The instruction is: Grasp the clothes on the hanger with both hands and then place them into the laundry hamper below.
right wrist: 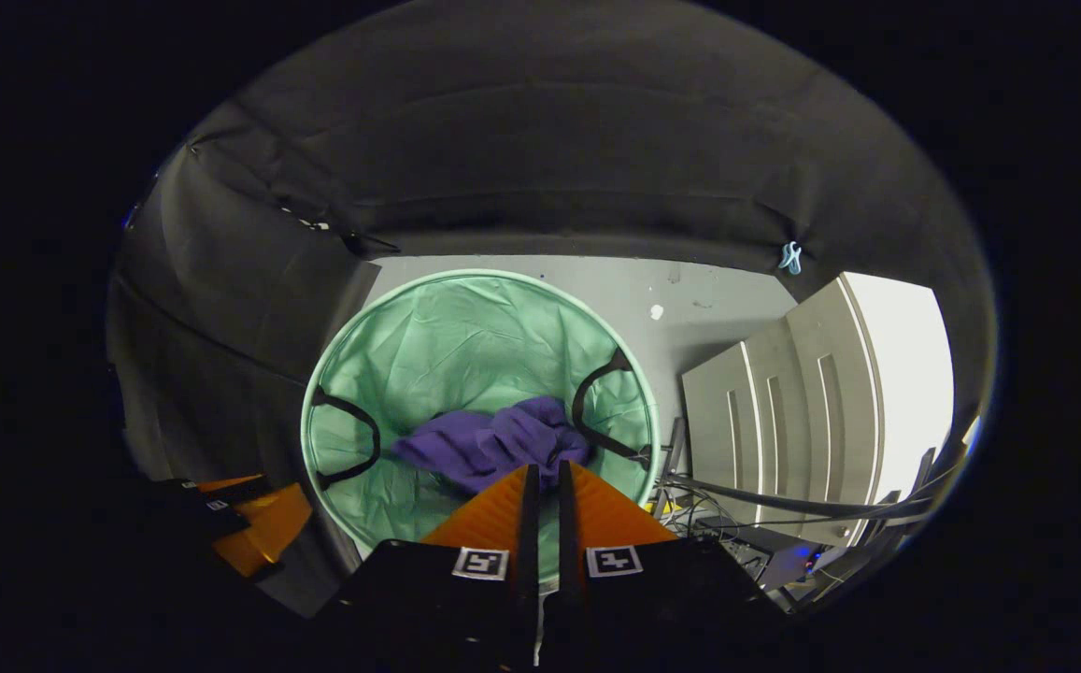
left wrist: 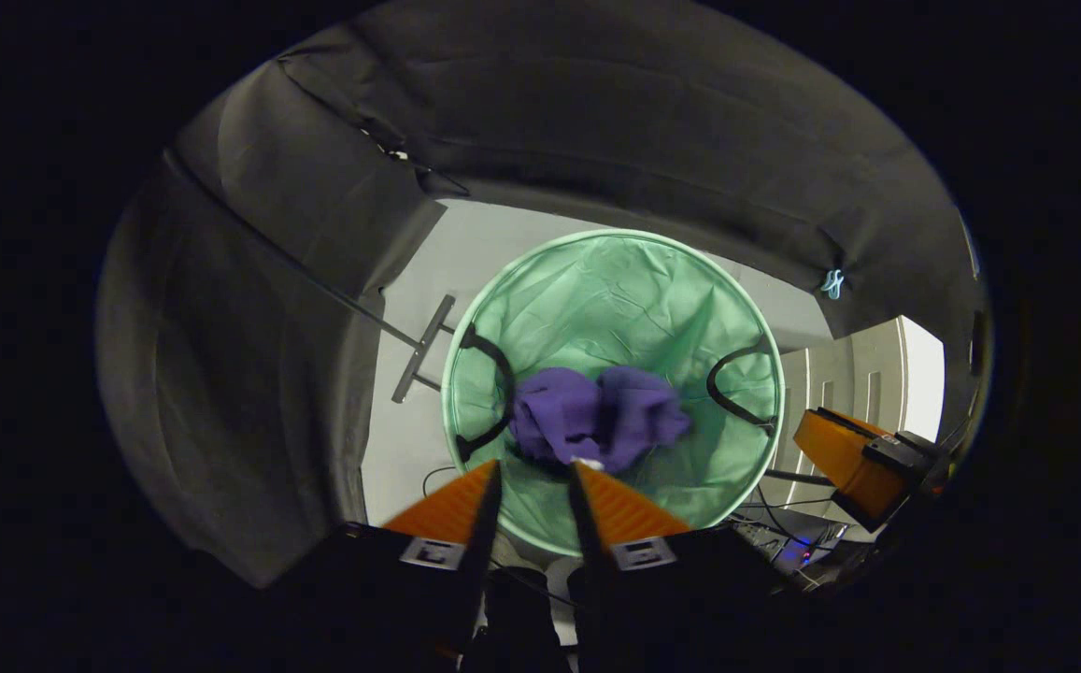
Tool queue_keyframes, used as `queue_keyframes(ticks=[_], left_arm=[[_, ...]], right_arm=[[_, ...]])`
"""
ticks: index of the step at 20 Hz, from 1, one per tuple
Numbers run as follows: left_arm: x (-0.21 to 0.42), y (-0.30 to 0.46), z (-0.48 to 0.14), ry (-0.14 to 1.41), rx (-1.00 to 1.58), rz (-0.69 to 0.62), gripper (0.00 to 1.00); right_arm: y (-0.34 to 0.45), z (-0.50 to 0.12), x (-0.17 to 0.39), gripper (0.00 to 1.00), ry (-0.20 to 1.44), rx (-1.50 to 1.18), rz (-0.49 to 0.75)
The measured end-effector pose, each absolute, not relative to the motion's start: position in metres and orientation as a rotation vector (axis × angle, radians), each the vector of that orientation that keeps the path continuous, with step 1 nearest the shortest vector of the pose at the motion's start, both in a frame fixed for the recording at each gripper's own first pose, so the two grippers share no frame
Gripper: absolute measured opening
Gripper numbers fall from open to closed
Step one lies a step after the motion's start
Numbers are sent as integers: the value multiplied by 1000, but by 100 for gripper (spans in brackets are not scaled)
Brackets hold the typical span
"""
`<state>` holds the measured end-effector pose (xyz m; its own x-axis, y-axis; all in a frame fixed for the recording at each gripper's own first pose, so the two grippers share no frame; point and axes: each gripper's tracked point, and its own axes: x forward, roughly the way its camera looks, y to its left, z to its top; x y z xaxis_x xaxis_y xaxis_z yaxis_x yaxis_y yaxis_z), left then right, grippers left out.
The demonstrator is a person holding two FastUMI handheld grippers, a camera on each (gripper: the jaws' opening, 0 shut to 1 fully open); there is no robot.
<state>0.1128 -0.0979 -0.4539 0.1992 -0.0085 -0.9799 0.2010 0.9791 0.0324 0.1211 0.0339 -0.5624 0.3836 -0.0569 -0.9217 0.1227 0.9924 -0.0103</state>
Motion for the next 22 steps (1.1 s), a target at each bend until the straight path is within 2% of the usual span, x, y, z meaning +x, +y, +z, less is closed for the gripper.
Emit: queue_keyframes(ticks=[1,2,4,5,7,8,9,10,11,12,18,22], left_arm=[[112,-97,-454,1366,157,-153,77],[112,-95,-454,1363,156,-152,97],[108,-91,-452,1360,164,-145,93],[103,-92,-453,1364,163,-149,93],[103,-90,-449,1357,162,-143,98],[105,-88,-444,1342,157,-138,98],[105,-86,-440,1326,148,-138,98],[106,-88,-435,1307,137,-144,98],[107,-86,-430,1288,133,-148,98],[108,-83,-422,1268,137,-146,98],[99,-63,-365,1148,110,-145,98],[68,-36,-335,1102,130,-146,98]], right_arm=[[38,-560,122,17,1171,80,-113],[36,-560,120,38,1168,90,-117],[29,-559,112,80,1169,103,-127],[26,-558,108,82,1165,97,-137],[24,-553,108,95,1155,83,-151],[23,-551,106,92,1148,76,-146],[23,-546,106,100,1136,70,-139],[24,-539,105,93,1121,64,-134],[25,-532,106,93,1103,62,-129],[25,-523,105,100,1080,60,-126],[17,-454,82,100,949,37,-127],[10,-404,56,99,859,45,-146]])
